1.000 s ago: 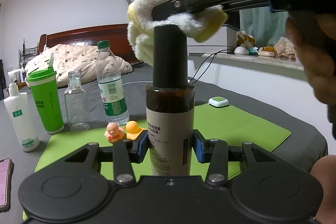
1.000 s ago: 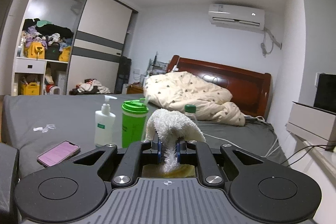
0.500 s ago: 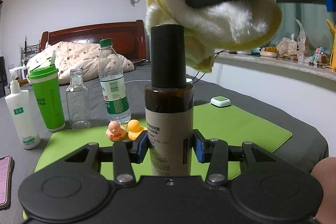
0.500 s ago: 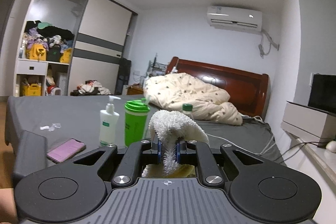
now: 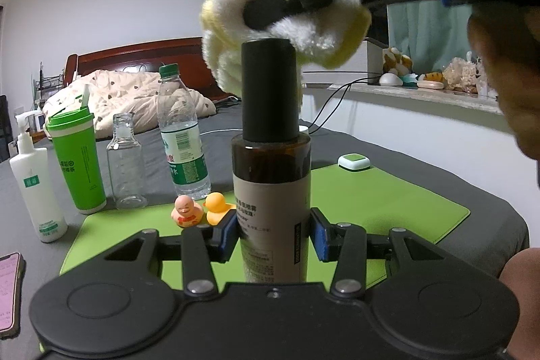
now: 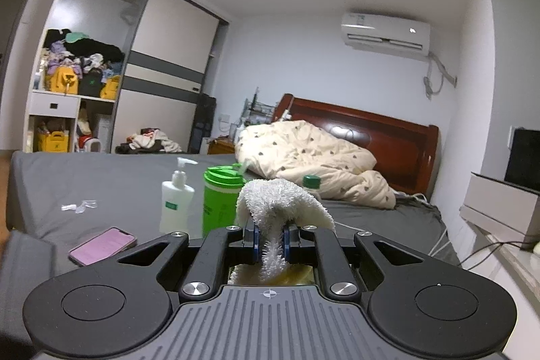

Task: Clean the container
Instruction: 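Wipe the black cap with the towel in the right gripper, then lower the towel and wipe the bottle's side with the right gripper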

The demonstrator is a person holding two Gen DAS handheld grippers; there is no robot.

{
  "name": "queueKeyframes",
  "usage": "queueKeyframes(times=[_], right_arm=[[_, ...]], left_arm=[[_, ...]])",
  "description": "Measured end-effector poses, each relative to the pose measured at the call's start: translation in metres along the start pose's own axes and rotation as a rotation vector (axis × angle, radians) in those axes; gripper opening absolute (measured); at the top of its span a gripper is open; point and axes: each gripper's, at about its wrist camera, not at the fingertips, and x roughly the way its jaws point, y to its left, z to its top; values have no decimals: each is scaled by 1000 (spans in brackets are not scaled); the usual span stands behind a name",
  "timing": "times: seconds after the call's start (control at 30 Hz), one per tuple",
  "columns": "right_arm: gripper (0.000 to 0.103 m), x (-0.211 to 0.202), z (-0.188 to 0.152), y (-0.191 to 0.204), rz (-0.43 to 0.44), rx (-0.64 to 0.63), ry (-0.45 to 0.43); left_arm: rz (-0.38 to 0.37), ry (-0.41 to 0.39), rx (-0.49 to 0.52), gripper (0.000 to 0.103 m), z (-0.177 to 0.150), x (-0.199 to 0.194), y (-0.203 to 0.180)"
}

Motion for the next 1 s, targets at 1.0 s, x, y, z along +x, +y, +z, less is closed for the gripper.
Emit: queueKeyframes(times=[1.0], right_arm=[[12, -16, -45, -12, 65, -44, 128]], left_arm=[[-17, 16, 21, 43, 1, 2, 5]])
